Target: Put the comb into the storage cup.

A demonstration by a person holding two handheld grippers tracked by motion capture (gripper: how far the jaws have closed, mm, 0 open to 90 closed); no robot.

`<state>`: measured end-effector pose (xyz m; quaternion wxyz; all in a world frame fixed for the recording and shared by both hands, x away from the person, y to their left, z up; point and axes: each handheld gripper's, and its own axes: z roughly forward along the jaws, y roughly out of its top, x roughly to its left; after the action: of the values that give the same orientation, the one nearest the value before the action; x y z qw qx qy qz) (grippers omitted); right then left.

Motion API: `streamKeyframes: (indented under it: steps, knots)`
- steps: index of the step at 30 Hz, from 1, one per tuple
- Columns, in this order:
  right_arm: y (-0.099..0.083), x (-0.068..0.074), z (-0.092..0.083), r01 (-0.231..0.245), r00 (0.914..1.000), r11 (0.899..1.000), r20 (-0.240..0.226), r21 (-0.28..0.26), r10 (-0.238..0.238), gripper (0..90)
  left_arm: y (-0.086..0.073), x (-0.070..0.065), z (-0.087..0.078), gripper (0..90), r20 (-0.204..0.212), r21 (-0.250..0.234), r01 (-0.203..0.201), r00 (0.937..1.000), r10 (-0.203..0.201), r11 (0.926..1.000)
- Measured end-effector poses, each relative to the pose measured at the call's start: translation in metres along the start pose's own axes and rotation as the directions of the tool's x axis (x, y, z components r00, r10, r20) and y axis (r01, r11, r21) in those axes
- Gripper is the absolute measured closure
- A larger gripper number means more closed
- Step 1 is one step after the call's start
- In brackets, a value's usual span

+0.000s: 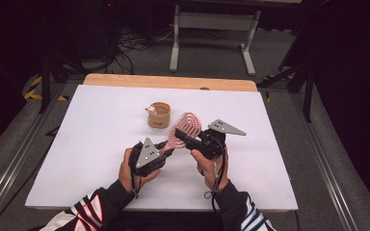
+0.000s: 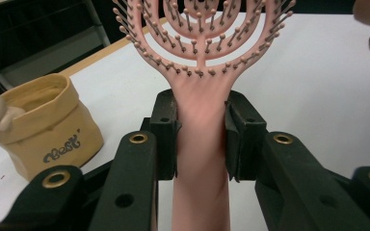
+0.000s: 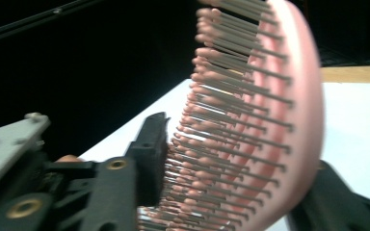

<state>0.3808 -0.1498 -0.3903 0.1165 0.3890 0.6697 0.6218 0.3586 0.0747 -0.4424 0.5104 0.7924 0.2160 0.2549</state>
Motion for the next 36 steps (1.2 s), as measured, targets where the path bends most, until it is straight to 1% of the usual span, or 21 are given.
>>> streamKeyframes:
  steps: [1,2,3,4,5,7,8,10,11,15,17,19,20,21,27,29,30,31,33,35,36]
  knots:
    - [0.000,0.001,-0.001,0.012,0.9999,1.000,-0.005,-0.001,-0.012,56.8,0.000,-0.001,0.001,69.7,-0.004,0.004,-0.009,0.9999,0.009,0.9999]
    - [0.000,0.001,-0.001,0.012,0.9999,1.000,-0.005,-0.001,-0.012,56.8,0.000,-0.001,0.001,69.7,-0.004,0.004,-0.009,0.9999,0.009,0.9999]
    - [-0.001,0.003,-0.001,0.026,0.9997,1.000,0.001,-0.004,-0.026,57.5,0.000,-0.001,0.002,69.7,-0.002,0.009,-0.015,0.9999,0.015,0.9999]
    - [-0.001,0.007,-0.002,0.051,0.9987,0.999,-0.002,-0.007,-0.051,58.8,0.000,-0.002,0.002,69.7,-0.004,0.015,-0.017,0.9999,0.017,0.9997]
    - [-0.002,0.007,-0.002,0.058,0.9983,0.998,-0.001,-0.009,-0.058,59.1,0.000,-0.002,0.003,69.7,-0.002,0.016,-0.018,0.9998,0.018,0.9997]
    - [-0.002,0.008,-0.003,0.061,0.9981,0.998,-0.002,-0.011,-0.061,59.5,0.000,-0.002,0.003,69.7,-0.001,0.018,-0.018,0.9998,0.018,0.9997]
    - [-0.003,0.010,-0.003,0.075,0.9971,0.997,-0.012,-0.011,-0.075,60.6,0.000,-0.002,0.004,69.7,0.001,0.021,-0.018,0.9998,0.018,0.9996]
    - [-0.003,0.010,-0.004,0.079,0.9967,0.997,-0.019,-0.013,-0.080,61.0,-0.001,-0.003,0.004,69.7,0.004,0.020,-0.018,0.9998,0.018,0.9996]
    - [-0.004,0.012,-0.005,0.086,0.9959,0.996,-0.028,-0.016,-0.086,61.9,-0.001,-0.004,0.004,69.7,0.002,0.023,-0.025,0.9997,0.025,0.9994]
    - [-0.004,0.014,-0.007,0.102,0.9941,0.995,-0.035,-0.020,-0.103,62.6,-0.001,-0.005,0.004,69.6,0.008,0.022,-0.035,0.9994,0.035,0.9992]
    - [-0.004,0.015,-0.008,0.109,0.9932,0.994,-0.039,-0.022,-0.110,62.8,-0.001,-0.005,0.003,69.3,0.018,0.025,-0.034,0.9993,0.033,0.9991]
    - [-0.005,0.015,-0.009,0.111,0.9927,0.993,-0.044,-0.025,-0.112,62.8,-0.001,-0.006,0.003,69.3,0.016,0.025,-0.036,0.9992,0.036,0.9990]
    - [-0.005,0.015,-0.010,0.114,0.9922,0.993,-0.046,-0.027,-0.115,62.9,-0.001,-0.007,0.003,69.2,0.018,0.028,-0.050,0.9986,0.049,0.9984]
    - [-0.005,0.015,-0.010,0.118,0.9917,0.993,-0.047,-0.029,-0.120,62.9,-0.001,-0.007,0.003,69.2,0.021,0.027,-0.049,0.9986,0.048,0.9984]
    - [-0.005,0.017,-0.013,0.142,0.9889,0.989,-0.040,-0.041,-0.144,62.9,-0.002,-0.006,0.003,66.3,0.028,0.038,-0.048,0.9985,0.047,0.9981]
    - [-0.004,0.017,-0.015,0.153,0.9876,0.987,-0.028,-0.054,-0.155,62.9,-0.004,-0.005,0.003,64.1,0.033,0.051,-0.053,0.9982,0.051,0.9973]
    - [-0.004,0.017,-0.015,0.153,0.9876,0.987,-0.028,-0.054,-0.155,62.9,-0.004,-0.005,0.003,63.1,0.033,0.051,-0.053,0.9982,0.051,0.9973]
    - [-0.002,0.017,-0.017,0.164,0.9861,0.985,-0.017,-0.059,-0.165,63.0,-0.005,-0.003,0.002,61.5,0.038,0.051,-0.049,0.9982,0.047,0.9975]
    - [-0.002,0.017,-0.018,0.167,0.9856,0.984,-0.017,-0.063,-0.168,63.0,-0.006,-0.002,0.001,60.4,0.040,0.054,-0.052,0.9979,0.050,0.9972]
    - [-0.001,0.017,-0.021,0.172,0.9848,0.982,-0.013,-0.073,-0.173,63.0,-0.007,0.000,-0.001,58.4,0.047,0.047,-0.047,0.9979,0.045,0.9978]
    - [-0.001,0.016,-0.022,0.175,0.9842,0.981,-0.011,-0.079,-0.177,63.0,-0.008,0.001,-0.001,57.5,0.058,0.047,-0.040,0.9976,0.037,0.9981]
